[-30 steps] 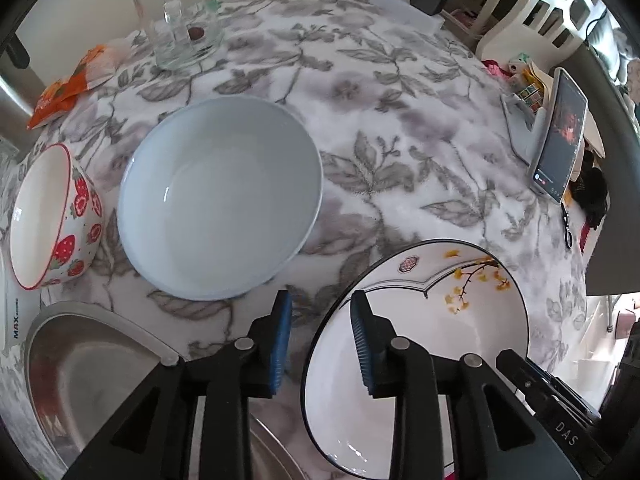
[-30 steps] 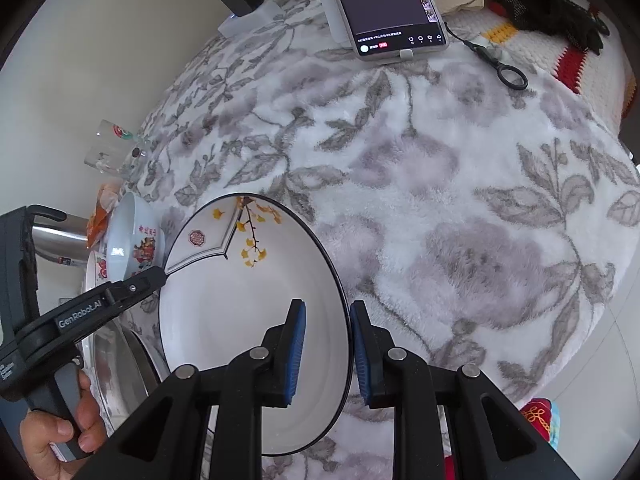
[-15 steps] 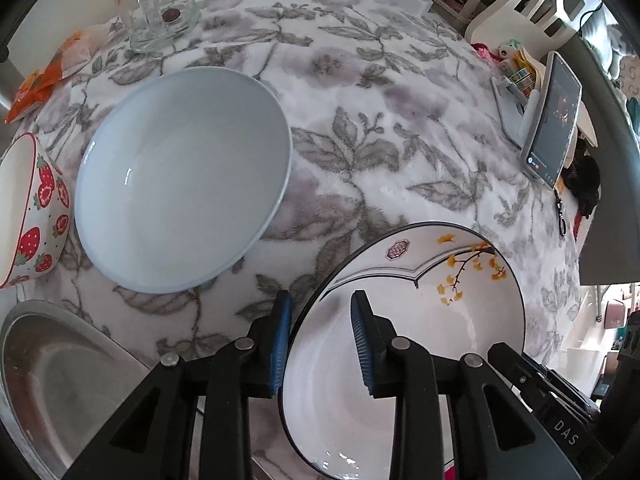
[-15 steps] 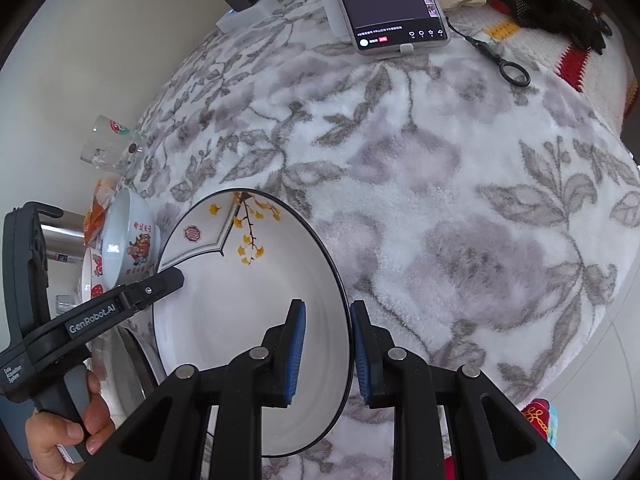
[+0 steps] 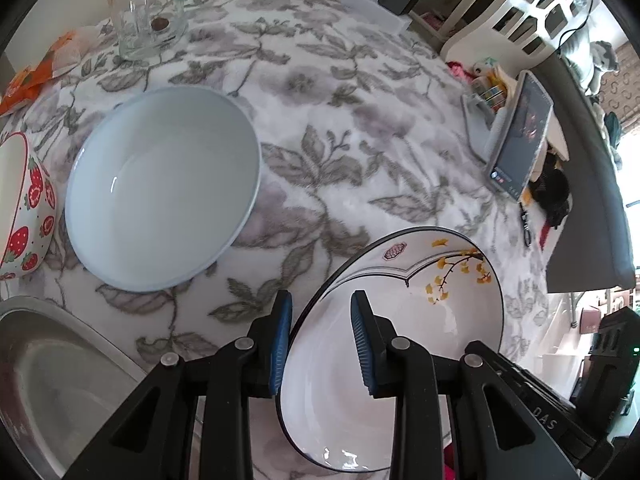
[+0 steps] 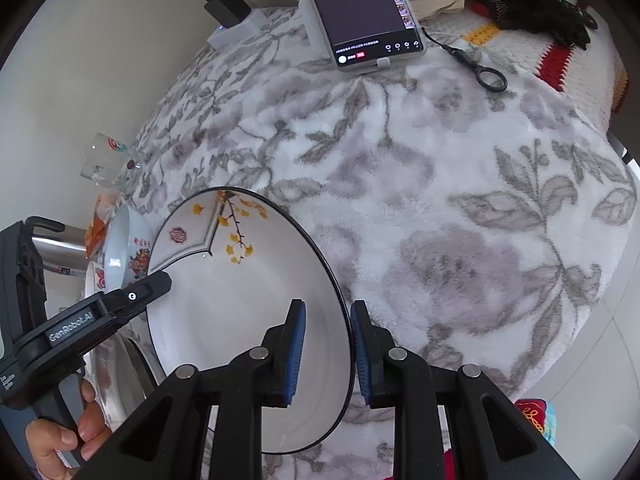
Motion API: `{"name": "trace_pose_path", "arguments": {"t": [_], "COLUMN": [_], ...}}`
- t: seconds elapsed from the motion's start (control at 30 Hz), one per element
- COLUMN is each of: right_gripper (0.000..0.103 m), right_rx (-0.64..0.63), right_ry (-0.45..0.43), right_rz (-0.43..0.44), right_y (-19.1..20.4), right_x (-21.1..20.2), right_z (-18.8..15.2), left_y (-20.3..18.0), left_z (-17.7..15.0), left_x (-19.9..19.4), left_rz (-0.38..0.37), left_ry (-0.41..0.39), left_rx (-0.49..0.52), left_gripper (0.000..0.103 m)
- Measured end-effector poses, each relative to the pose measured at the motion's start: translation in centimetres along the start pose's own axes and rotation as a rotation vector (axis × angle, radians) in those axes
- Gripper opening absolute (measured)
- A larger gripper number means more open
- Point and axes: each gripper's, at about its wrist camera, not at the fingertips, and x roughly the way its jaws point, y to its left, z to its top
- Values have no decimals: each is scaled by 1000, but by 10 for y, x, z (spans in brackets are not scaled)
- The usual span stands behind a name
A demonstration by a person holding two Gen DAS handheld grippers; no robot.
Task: Organize plates and bowls
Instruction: 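Lift the white flower plate off the table with both grippers, then carry the white flower plate over the steel basin with both grippers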
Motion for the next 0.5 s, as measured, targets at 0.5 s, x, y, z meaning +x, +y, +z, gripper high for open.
{"name": "trace_pose_path", "arguments": {"t": [0.5], "right_gripper": [25], "right_rx": [-14], "right_ry": [-50], "right_rz": [76], "right_y": [6], "right_x": [-22], "right_z": [-2], "left_y": [-6], "left_z": [-1], "left_x": [-53], "left_rz": [-48], "left_ry": [-114], "left_rx": [7], "left_gripper": [31]}}
